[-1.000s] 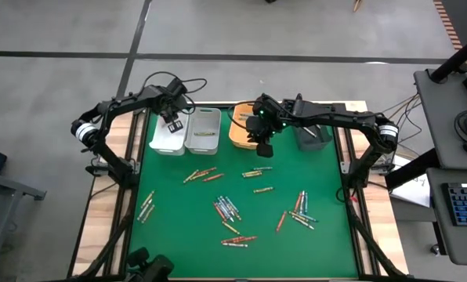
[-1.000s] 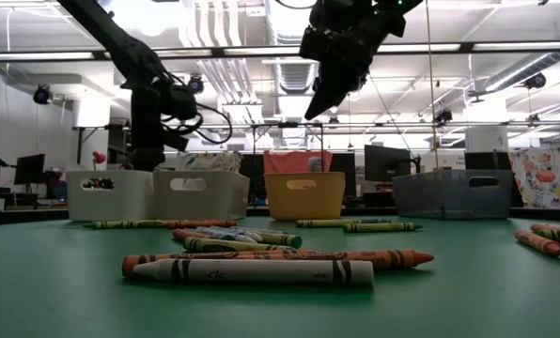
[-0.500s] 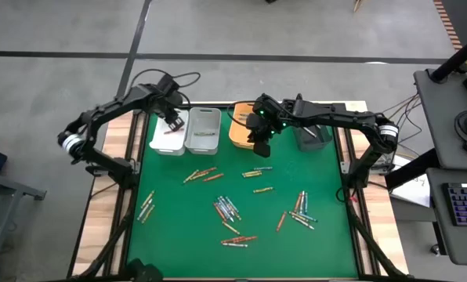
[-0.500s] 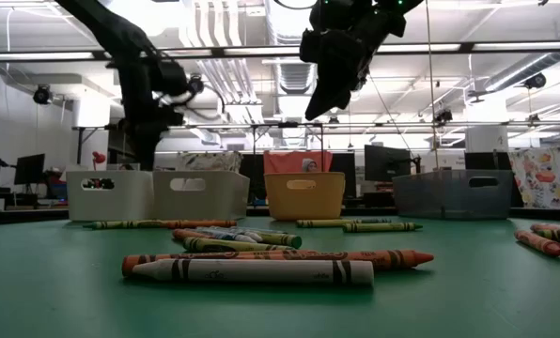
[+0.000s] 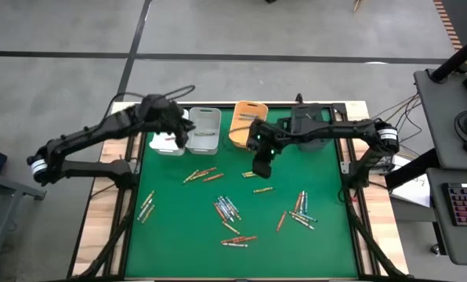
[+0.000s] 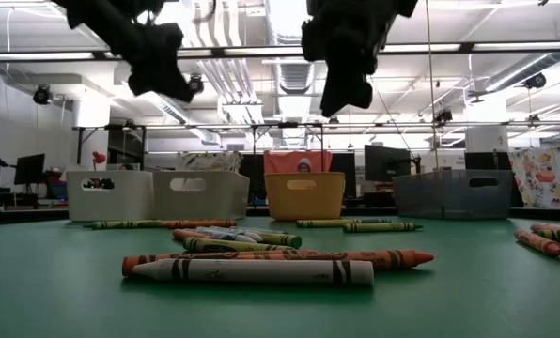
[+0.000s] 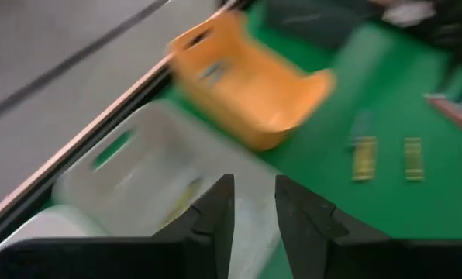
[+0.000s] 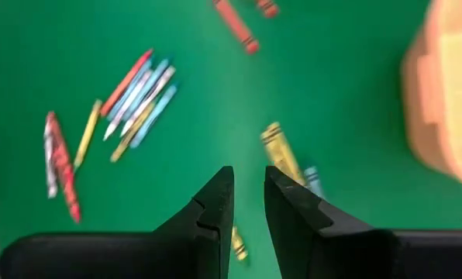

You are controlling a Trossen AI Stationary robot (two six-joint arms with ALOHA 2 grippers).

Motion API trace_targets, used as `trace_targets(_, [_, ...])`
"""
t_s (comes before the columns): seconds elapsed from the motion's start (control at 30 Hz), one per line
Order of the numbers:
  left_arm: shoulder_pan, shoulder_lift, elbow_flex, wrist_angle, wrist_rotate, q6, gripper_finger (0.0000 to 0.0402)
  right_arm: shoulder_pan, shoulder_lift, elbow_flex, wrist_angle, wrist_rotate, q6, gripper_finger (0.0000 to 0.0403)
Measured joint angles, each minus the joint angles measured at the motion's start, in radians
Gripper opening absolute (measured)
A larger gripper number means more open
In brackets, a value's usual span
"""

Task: Sort crayons
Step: Put the green crayon into the gray bin

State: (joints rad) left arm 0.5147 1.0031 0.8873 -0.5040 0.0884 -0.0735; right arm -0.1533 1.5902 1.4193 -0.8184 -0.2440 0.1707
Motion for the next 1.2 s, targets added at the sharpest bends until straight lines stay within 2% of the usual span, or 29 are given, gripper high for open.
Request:
trace_targets(0.17, [-0.189,-0.072,-0.062,0.144,-0.102,-0.022,0.0077,0.087,0.002,0.000,-0.059,0.019,-0.013,0.0063])
trace_targets(0.3, [-0.302,-0.094,-0.099,0.212,-0.214,-0.014,0.0077,0.156,0.002,0.000,-0.126,0.095,-0.002,0.0063])
trace_targets(0.4, [-0.346,-0.095,-0.118,0.236,-0.237,-0.005,0.0077,0.204,0.005,-0.001,-0.158,0.162,0.001,0.0063])
trace_targets(0.67, [-0.359,-0.068,-0.116,0.244,-0.238,-0.033,0.0077,0.291,0.059,-0.010,-0.143,0.288,-0.095,0.0064])
trace_targets(0.93, [-0.359,-0.069,-0.116,0.243,-0.237,-0.030,0.0077,0.297,0.159,-0.046,-0.120,0.290,-0.087,0.0097])
trace_targets(1.2, [-0.359,-0.070,-0.116,0.234,-0.237,-0.030,0.0078,0.296,0.256,-0.049,-0.114,0.290,-0.104,0.0102])
